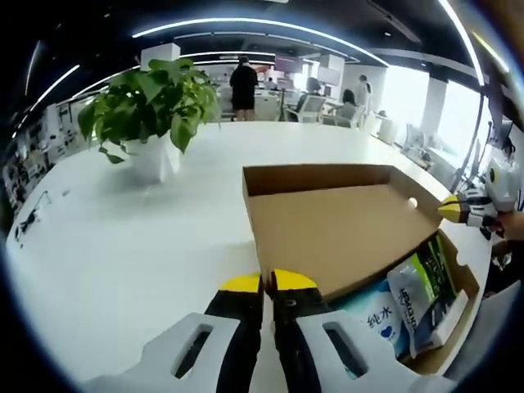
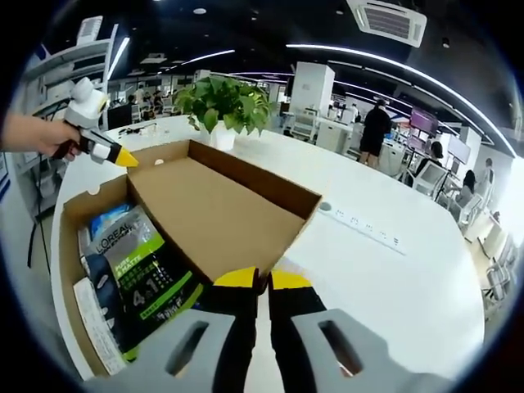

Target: Operate the shoe box by opening the lid, removing the specified soft item, and placing it in the target area until the item is outside and the box remains undamaged.

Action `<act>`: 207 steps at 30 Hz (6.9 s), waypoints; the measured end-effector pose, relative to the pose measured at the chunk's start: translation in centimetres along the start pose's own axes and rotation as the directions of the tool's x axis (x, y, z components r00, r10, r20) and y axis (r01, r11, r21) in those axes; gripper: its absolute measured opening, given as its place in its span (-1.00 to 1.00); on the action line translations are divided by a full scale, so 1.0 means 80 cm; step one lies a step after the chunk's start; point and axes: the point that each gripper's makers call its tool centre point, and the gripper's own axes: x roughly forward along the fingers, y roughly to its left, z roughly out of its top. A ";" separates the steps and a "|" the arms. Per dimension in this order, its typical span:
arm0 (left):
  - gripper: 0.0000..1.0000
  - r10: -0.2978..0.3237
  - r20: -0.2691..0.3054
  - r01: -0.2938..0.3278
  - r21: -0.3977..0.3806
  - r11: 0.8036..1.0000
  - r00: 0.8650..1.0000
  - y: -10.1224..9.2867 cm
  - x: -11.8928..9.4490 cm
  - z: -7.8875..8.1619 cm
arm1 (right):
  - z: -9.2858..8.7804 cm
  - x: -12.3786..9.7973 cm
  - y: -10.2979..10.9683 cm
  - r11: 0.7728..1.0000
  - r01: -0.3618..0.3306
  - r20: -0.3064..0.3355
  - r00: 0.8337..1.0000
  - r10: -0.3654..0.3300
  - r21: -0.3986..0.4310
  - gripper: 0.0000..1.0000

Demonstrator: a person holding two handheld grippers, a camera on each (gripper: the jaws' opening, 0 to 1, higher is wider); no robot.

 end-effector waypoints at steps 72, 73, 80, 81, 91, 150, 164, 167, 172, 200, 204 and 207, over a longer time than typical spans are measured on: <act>-0.33 -0.111 -0.136 0.116 0.030 0.993 0.985 -0.087 -0.077 -0.054 | -0.006 -0.083 0.043 0.979 -0.160 -0.009 0.987 0.162 0.126 -0.09; -0.33 -0.118 -0.139 0.124 0.036 0.992 0.983 -0.091 -0.077 -0.056 | -0.006 -0.085 0.045 0.979 -0.165 -0.009 0.986 0.167 0.122 -0.07; -0.29 -0.189 -0.175 0.195 0.018 0.981 0.966 -0.119 -0.076 -0.075 | -0.004 -0.095 0.054 0.974 -0.191 0.002 0.981 0.192 0.122 0.01; -0.29 -0.195 -0.181 0.201 0.017 0.979 0.964 -0.122 -0.075 -0.077 | -0.005 -0.095 0.055 0.973 -0.195 0.001 0.981 0.196 0.123 0.02; -0.29 -0.285 -0.234 0.291 -0.010 0.957 0.929 -0.161 -0.066 -0.100 | -0.008 -0.101 0.066 0.968 -0.215 0.002 0.976 0.217 0.133 0.05; -1.00 -0.285 -0.318 0.237 -0.181 0.955 0.904 -0.135 -0.044 -0.137 | -0.034 -0.009 0.164 0.922 -0.371 -0.137 0.913 0.384 0.111 -0.58; -1.00 -0.289 -0.308 0.256 -0.143 0.956 0.907 -0.146 -0.046 -0.127 | -0.023 -0.017 0.146 0.932 -0.317 -0.094 0.937 0.336 0.176 -0.99; -1.00 -0.293 -0.302 0.262 -0.138 0.955 0.907 -0.149 -0.048 -0.122 | -0.018 -0.020 0.142 0.931 -0.307 -0.079 0.942 0.327 0.197 -1.00; -1.00 -0.291 -0.291 0.266 -0.124 0.956 0.911 -0.155 -0.048 -0.112 | -0.009 -0.026 0.134 0.930 -0.294 -0.059 0.948 0.314 0.219 -1.00; -1.00 -0.393 -0.300 0.401 -0.038 0.915 0.869 -0.273 -0.035 -0.063 | -0.006 -0.101 0.025 0.938 -0.156 -0.022 0.985 0.171 0.309 -1.00; -1.00 -0.408 -0.301 0.419 -0.031 0.908 0.862 -0.292 -0.031 -0.057 | -0.011 -0.108 0.009 0.937 -0.135 -0.022 0.988 0.150 0.323 -1.00; -1.00 -0.423 -0.299 0.434 -0.031 0.900 0.856 -0.307 -0.028 -0.052 | -0.017 -0.114 -0.007 0.935 -0.112 -0.027 0.991 0.128 0.338 -1.00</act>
